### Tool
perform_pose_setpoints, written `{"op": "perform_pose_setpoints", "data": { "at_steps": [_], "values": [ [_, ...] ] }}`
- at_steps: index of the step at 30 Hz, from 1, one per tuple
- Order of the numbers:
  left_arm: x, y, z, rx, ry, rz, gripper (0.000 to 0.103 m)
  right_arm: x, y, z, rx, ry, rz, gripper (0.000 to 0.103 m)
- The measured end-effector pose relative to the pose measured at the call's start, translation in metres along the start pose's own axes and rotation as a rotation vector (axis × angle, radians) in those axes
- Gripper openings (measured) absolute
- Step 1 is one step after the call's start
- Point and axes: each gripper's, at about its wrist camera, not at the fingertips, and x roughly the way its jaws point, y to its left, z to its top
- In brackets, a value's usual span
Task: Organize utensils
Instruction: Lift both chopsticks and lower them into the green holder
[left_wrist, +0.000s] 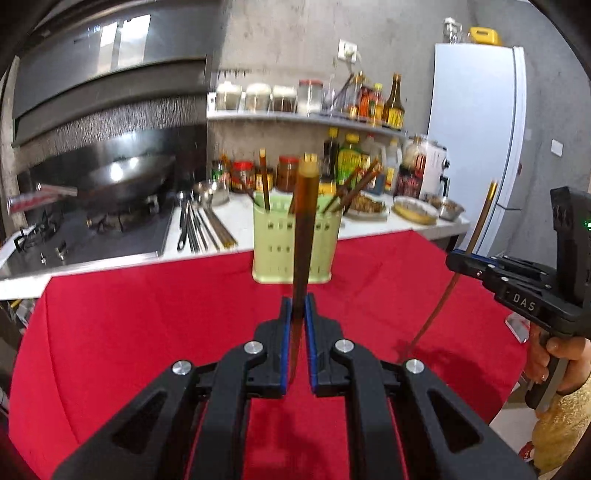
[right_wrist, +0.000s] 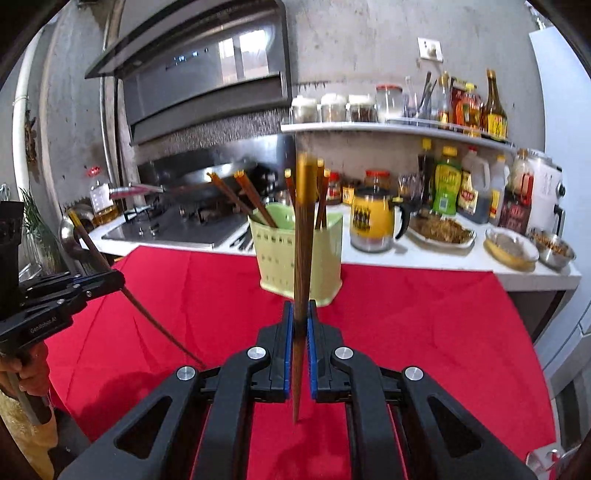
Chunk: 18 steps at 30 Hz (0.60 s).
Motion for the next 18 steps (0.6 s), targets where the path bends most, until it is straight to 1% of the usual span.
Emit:
{"op": "perform_pose_setpoints", "data": {
  "at_steps": [4, 9, 13, 15, 16, 18],
  "values": [
    [0.013, 0.002, -0.012, -0.005, 0.054, 0.005, 0.007, 0.003, 0.004, -0.008, -0.012, 0.013, -0.011, 0.007],
    [0.011, 0.003, -0.014, -0.017, 0.062, 0.001, 0.007, 0.000, 0.007, -0.006, -0.024, 0.017, -0.022, 0.007],
    [0.004, 0.005, -0.006, -0.017, 0.022, 0.015, 0.007, -0.001, 0.005, 0.002, -0.046, -0.014, -0.052, 0.007],
    [0.003, 0.008, 0.005, -0.016, -0.009, 0.027, 0.007, 0.000, 0.003, 0.010, -0.051, -0.037, -0.069, 0.007],
    [0.002, 0.009, 0.012, -0.014, -0.024, 0.031, 0.007, 0.001, 0.000, 0.019, -0.059, -0.063, -0.088, 0.007],
    [-0.001, 0.012, 0.030, -0.014, -0.072, 0.042, 0.007, 0.001, -0.003, 0.033, -0.068, -0.101, -0.112, 0.007]
  ]
}}
